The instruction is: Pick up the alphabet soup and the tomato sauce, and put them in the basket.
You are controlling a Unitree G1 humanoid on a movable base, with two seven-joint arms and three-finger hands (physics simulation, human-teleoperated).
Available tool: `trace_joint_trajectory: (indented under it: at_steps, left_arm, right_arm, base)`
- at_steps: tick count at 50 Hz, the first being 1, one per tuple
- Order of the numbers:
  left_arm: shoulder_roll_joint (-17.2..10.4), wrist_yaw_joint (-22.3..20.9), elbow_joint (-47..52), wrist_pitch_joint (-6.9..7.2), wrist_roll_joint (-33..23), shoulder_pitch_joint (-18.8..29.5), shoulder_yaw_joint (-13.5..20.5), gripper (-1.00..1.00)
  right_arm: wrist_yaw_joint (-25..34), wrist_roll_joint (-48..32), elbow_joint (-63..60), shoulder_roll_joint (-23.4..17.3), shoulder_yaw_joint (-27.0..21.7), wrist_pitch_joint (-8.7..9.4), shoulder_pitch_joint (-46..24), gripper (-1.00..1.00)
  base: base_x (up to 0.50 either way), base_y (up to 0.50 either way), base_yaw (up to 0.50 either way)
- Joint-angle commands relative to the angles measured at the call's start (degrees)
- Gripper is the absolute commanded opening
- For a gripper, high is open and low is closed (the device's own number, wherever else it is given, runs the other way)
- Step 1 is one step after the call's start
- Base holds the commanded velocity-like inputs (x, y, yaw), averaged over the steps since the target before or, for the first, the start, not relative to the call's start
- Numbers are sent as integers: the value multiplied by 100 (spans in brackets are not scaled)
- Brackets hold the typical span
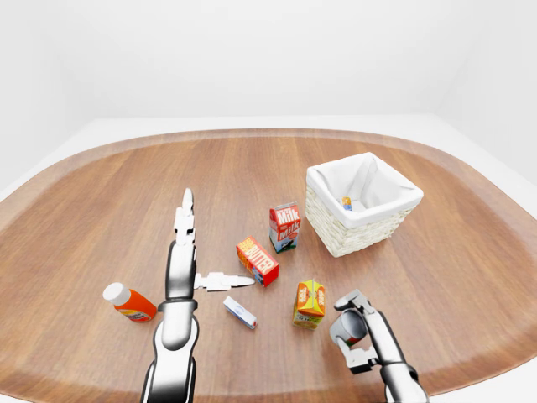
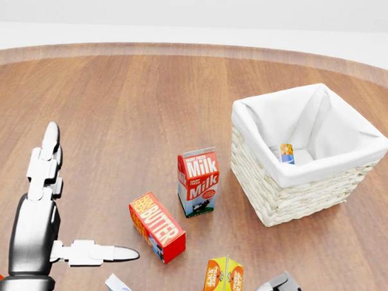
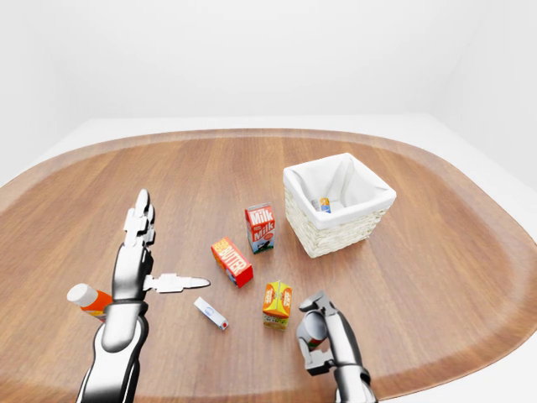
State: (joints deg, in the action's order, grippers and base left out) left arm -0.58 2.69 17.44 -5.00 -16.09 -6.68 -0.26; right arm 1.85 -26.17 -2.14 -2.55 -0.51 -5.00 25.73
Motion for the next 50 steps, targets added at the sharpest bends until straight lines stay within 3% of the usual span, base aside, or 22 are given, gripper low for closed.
trace_joint_trajectory:
  at_steps: [1,22,50]
  left_arm:
    - [-14,-16,26,0,-37,4,4,100]
    - [-15,-17,54,0,-23,7,11,100]
    - [-14,-13,54,0,-23,7,12,100]
  right_arm:
    - [292,431,-830,120,-220,0,202,-100]
    - [745,554,-1424,317,-516,0,306,-100]
    - [1794,1133,-3059,786,-1061,0,511,-100]
  base:
    - [0,0,0]
    - [0,0,0]
    - [0,0,0]
